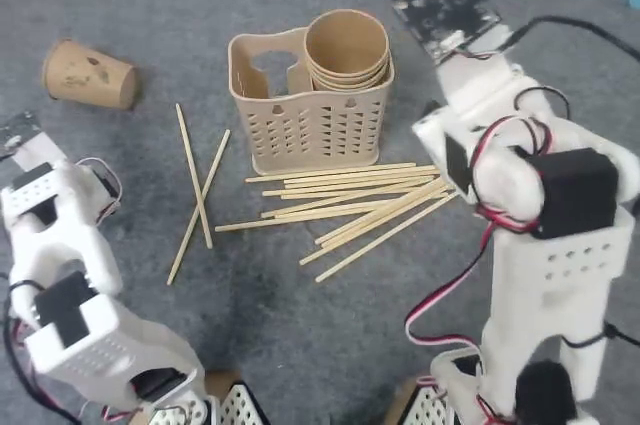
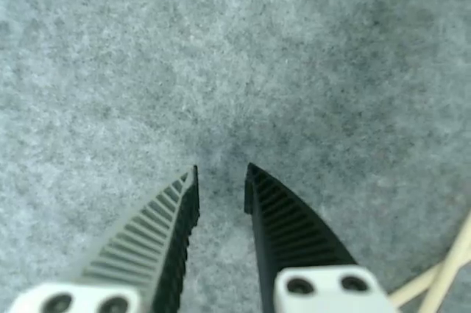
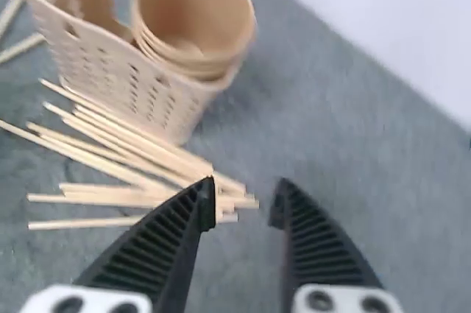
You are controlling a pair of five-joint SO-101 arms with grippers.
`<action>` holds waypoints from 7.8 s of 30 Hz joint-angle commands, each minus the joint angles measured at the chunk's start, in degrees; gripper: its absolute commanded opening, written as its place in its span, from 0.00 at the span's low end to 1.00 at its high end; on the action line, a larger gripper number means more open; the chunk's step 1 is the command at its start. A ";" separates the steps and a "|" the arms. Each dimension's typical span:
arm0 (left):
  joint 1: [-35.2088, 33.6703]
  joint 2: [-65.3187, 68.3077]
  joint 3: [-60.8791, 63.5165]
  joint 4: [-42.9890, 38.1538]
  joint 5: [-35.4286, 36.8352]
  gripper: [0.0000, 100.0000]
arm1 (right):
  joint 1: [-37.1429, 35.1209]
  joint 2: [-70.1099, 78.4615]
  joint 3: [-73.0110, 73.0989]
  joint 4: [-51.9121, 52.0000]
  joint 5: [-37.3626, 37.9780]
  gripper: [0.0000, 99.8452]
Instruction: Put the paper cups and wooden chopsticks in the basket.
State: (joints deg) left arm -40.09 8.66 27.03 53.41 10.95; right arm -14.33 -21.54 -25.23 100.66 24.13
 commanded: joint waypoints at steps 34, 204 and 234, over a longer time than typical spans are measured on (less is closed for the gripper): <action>3.78 -19.69 18.42 -13.63 -5.19 0.10 | 14.29 -21.67 95.74 -46.11 -1.41 0.07; 0.62 31.30 -62.64 7.47 -3.78 0.22 | 15.60 -38.64 105.58 -45.23 1.93 0.07; 18.37 39.82 -86.11 30.24 5.71 0.22 | 15.78 -38.64 105.58 -45.41 1.93 0.07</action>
State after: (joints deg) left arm -25.23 48.92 -56.75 83.38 15.87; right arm 1.58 -58.73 80.79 54.95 25.45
